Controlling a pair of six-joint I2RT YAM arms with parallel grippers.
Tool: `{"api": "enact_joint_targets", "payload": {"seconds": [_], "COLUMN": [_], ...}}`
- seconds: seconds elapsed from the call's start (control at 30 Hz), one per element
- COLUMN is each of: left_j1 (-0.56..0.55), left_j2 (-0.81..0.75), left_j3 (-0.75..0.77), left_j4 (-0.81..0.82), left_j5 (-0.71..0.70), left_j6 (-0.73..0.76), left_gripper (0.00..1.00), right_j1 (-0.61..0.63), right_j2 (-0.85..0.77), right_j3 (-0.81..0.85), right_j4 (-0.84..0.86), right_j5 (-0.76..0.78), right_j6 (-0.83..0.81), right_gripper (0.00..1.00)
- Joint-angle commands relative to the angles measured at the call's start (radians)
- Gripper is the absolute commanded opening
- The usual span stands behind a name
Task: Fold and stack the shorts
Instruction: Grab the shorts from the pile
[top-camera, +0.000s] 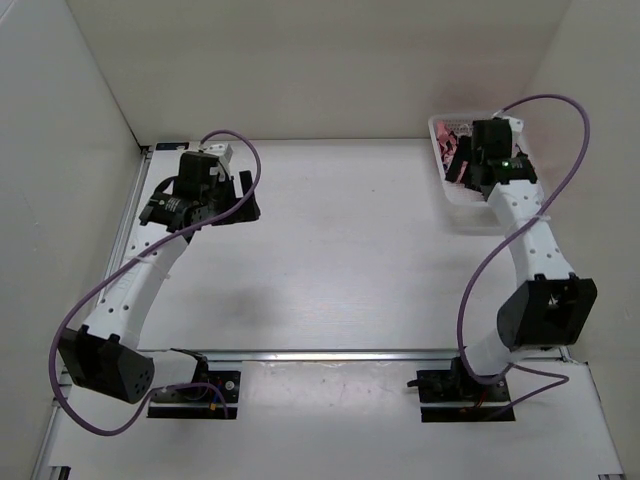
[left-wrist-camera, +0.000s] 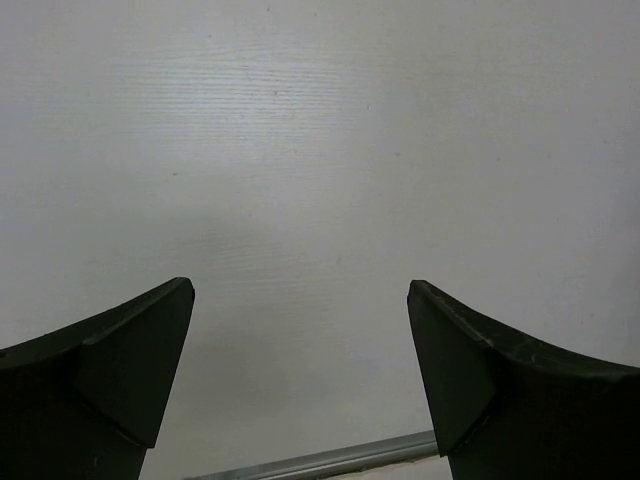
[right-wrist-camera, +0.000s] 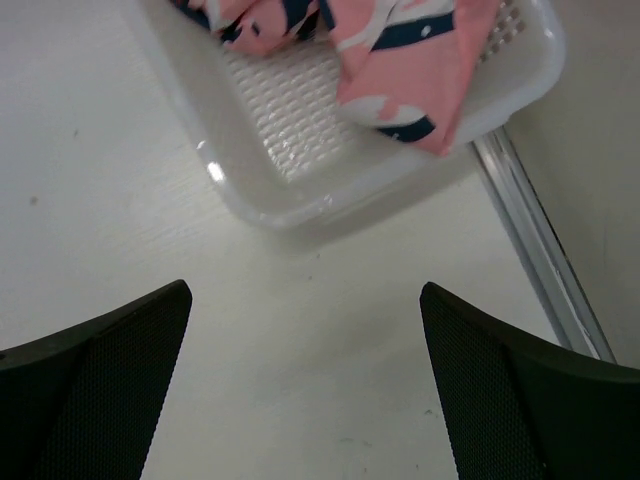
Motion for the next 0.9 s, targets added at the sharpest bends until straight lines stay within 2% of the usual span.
{"api": "enact_joint_targets", "payload": {"seconds": [0.0,0.07,0.2,0.27,0.3,0.33,0.43,0.5,0.53,0.6,0.63,0.67,0.73,0.77,0.87], "left_j1": [-0.027,-0.027,-0.036,-0.036,-0.036,-0.036,-0.036,-0.045,-0.045,-0.045,-0.045,-0.045,-0.045,-0.045,-0.054], "left_j2": [-0.043,-0.032,-0.032,-0.032,-0.032,-0.032,-0.041,-0.041,-0.041,-0.032,-0.018,-0.018,-0.005,-0.005,-0.005], "left_j3": [-0.029,-0.038,-0.058,-0.058,-0.058,-0.058,-0.036,-0.036,-0.036,-0.036,-0.036,-0.036,-0.036,-0.036,-0.036], "left_j4": [0.024,0.024,0.024,0.024,0.024,0.024,0.013,0.003,0.003,0.003,-0.007,-0.017,-0.017,-0.017,-0.017], "left_j5": [-0.026,-0.004,-0.004,-0.004,-0.004,-0.004,-0.015,-0.029,-0.029,-0.029,-0.029,-0.029,-0.029,-0.029,-0.038], "left_j6": [-0.034,-0.034,-0.043,-0.043,-0.043,-0.043,-0.043,-0.043,-0.043,-0.043,-0.043,-0.043,-0.043,-0.052,-0.061], "left_gripper": [1.0,1.0,1.0,1.0,1.0,1.0,1.0,1.0,1.0,1.0,1.0,1.0,1.0,1.0,1.0], "right_j1": [-0.096,-0.141,-0.196,-0.213,-0.227,-0.227,-0.245,-0.254,-0.255,-0.265,-0.265,-0.265,-0.265,-0.265,-0.265], "right_j2": [0.121,0.19,0.426,0.514,0.607,0.653,0.79,0.851,0.867,0.89,0.902,0.902,0.887,0.862,0.775], "right_j3": [0.137,0.203,0.444,0.539,0.596,0.71,0.866,0.905,0.918,0.949,0.949,0.96,0.96,0.96,0.96], "right_j4": [0.007,-0.002,-0.075,-0.1,-0.12,-0.161,-0.187,-0.188,-0.188,-0.188,-0.188,-0.178,-0.169,-0.169,-0.14], "right_j5": [-0.072,-0.082,-0.091,-0.091,-0.091,-0.082,-0.037,-0.028,-0.045,-0.08,-0.106,-0.123,-0.164,-0.177,-0.2], "right_j6": [0.029,0.029,0.052,0.052,0.052,0.043,0.023,0.023,0.023,0.042,0.042,0.052,0.052,0.052,0.052], "right_gripper": [1.0,1.0,1.0,0.93,0.91,0.9,0.89,0.83,0.79,0.56,0.48,0.27,0.12,0.0,0.0]}}
